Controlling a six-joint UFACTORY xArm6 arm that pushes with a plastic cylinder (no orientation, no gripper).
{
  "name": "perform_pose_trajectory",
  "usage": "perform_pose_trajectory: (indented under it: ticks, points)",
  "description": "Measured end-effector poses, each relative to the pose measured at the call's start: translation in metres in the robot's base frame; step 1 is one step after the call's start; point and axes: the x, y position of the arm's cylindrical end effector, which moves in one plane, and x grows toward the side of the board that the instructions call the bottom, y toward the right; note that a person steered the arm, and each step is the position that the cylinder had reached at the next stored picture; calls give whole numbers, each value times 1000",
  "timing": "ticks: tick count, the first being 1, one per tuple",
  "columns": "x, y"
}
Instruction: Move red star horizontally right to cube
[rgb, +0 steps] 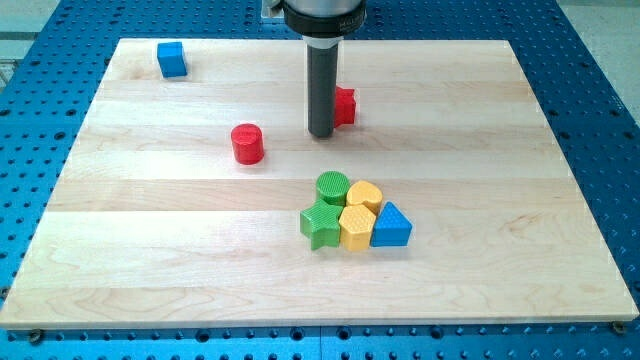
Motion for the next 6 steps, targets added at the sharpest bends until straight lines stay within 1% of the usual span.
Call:
perform_pose_trajectory:
  ticks: [1, 2, 3, 4, 5, 6]
  points:
    - [-27, 29]
    - [-68, 26]
    - [-20, 51]
    - [-26, 103]
    - [-81, 100]
    - [-85, 45]
